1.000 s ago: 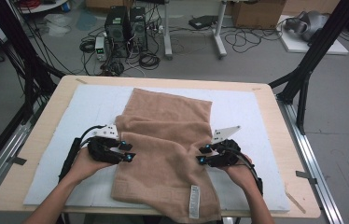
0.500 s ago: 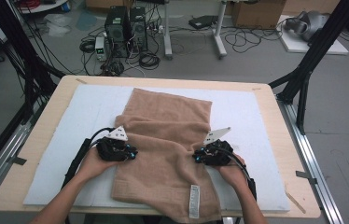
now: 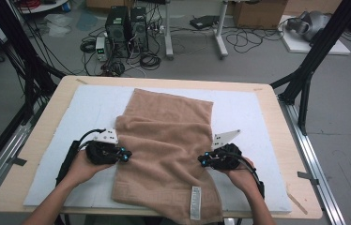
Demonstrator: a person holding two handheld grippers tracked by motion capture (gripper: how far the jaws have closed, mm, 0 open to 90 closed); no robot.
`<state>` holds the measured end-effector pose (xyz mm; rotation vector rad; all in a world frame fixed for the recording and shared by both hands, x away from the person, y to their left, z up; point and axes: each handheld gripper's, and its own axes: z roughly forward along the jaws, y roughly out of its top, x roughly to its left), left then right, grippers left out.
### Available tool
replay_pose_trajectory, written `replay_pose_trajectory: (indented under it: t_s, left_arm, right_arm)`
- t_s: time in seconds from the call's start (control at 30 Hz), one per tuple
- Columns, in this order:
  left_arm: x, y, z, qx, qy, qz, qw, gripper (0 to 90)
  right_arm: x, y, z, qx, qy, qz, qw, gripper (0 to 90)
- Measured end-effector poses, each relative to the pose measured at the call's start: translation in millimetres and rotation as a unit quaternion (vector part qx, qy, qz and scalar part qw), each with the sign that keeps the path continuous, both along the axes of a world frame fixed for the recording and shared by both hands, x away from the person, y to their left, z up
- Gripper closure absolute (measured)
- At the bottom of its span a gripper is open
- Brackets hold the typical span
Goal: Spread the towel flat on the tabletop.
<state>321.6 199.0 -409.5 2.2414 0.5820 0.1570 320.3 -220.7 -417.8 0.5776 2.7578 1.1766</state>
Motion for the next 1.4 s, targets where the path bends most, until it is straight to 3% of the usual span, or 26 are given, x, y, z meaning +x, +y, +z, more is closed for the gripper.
replay_pose_trajectory:
  t_s: [0.13, 0.23, 0.4, 0.53, 0.73, 0.9, 1.1, 1.17, 1.27, 1.4]
  left_arm:
    - [4.7, 9.9, -0.5, -0.008, -0.002, 0.023, 0.9997, 87.3]
    - [10.4, 14.7, -3.4, -0.009, 0.003, 0.04, 0.9992, 87.4]
    - [17.1, 21.6, -9.0, -0.006, 0.008, 0.076, 0.9971, 87.5]
    - [22.2, 24.0, -11.6, -0.006, 0.011, 0.096, 0.9953, 87.5]
    - [20.5, 17.7, -15.7, 0.001, 0.017, 0.084, 0.9963, 87.4]
    - [18.7, 17.5, -20.7, 0.003, 0.025, 0.08, 0.9965, 87.4]
    - [11.3, 16.8, -18.0, 0.0, 0.02, 0.067, 0.9975, 87.4]
    - [6.4, 16.5, -14.7, -0.006, 0.017, 0.058, 0.9981, 87.4]
    - [-4.1, 15.5, -9.0, -0.036, 0.021, 0.044, 0.9981, 87.4]
    - [-18.9, 8.9, -1.7, -0.043, 0.013, 0.016, 0.9989, 87.4]
  right_arm:
    - [2.5, 6.0, -5.4, 0.007, 0.001, 0.002, 1.0, 64.8]
    - [6.1, 14.6, -9.3, 0.006, -0.003, -0.003, 1.0, 59.1]
    - [8.9, 21.0, -9.1, 0.008, -0.01, 0.001, 0.9999, 63.4]
    - [6.1, 14.4, -3.9, 0.014, -0.017, 0.0, 0.9998, 68.2]
    - [2.5, 12.9, -5.5, 0.011, -0.016, 0.006, 0.9998, 67.6]
    - [7.5, 25.8, -20.2, -0.022, -0.004, 0.007, 0.9997, 64.3]
    - [10.2, 24.7, -20.4, -0.013, 0.019, 0.005, 0.9997, 84.3]
    - [9.3, 23.3, -19.1, -0.013, 0.025, 0.008, 0.9996, 86.0]
    - [7.0, 20.3, -17.6, -0.012, 0.031, 0.019, 0.9993, 86.0]
    - [2.8, 15.2, -13.6, -0.004, 0.035, 0.029, 0.999, 86.0]
